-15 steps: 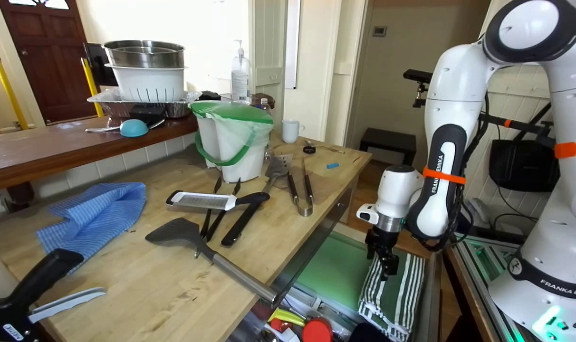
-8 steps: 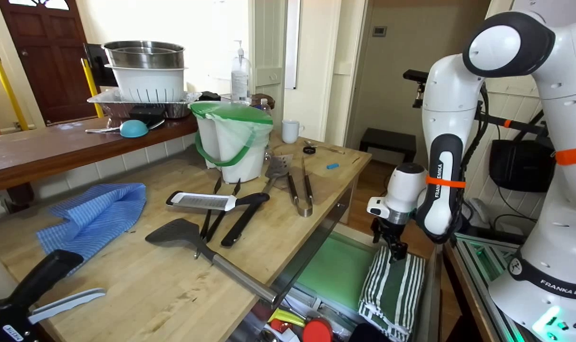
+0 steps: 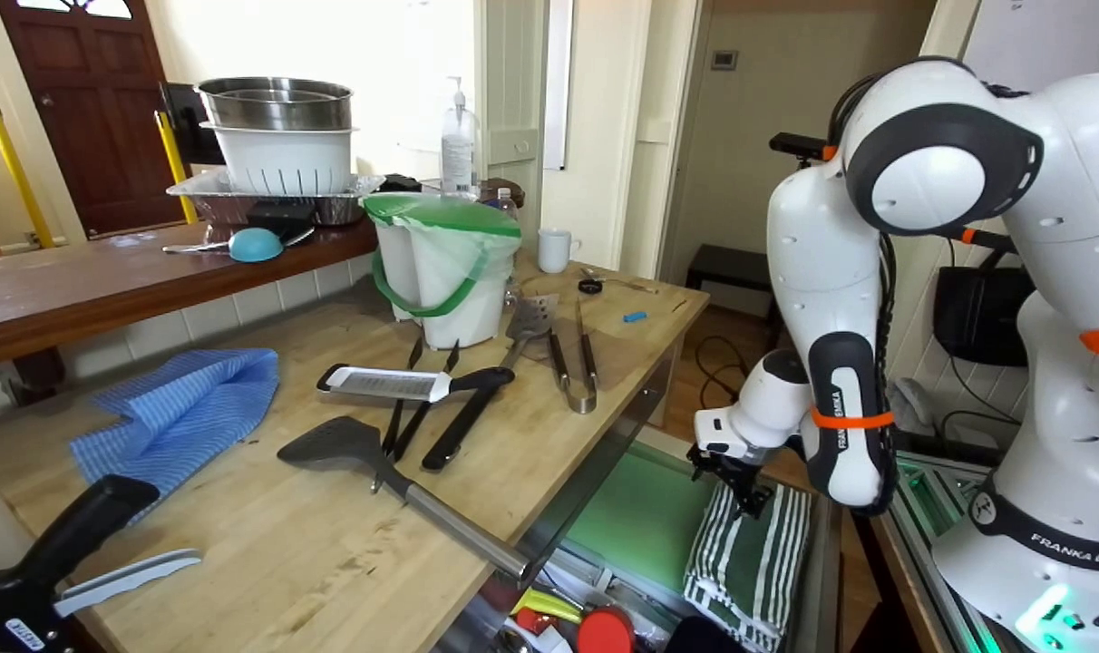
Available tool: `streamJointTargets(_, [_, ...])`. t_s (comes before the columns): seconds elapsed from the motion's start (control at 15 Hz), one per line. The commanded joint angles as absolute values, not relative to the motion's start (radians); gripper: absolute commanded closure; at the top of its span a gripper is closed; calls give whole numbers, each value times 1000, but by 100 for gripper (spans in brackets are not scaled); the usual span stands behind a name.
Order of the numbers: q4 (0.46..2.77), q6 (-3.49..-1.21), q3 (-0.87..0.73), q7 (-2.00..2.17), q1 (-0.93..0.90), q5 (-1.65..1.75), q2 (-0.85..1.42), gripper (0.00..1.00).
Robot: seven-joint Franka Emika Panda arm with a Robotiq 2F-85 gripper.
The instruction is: Remove one green towel from the drawer and put it on the table
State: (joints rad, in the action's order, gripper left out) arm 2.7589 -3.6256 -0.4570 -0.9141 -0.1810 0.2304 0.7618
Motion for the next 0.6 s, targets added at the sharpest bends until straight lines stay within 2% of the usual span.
streamJointTargets(0.0, [2729, -3729, -459, -1002, -270, 169, 907, 0])
streamJointTargets(0.33, [2654, -3724, -424, -994, -312, 183, 1017, 0])
streamJointTargets(0.4, [2643, -3720, -424, -994, -321, 184, 1031, 8])
streamJointTargets(0.47, [2635, -3728, -425, -998, -317, 192, 1045, 27])
streamJointTargets(0.53, [2628, -3735, -429, -1003, -318, 196, 1060, 34])
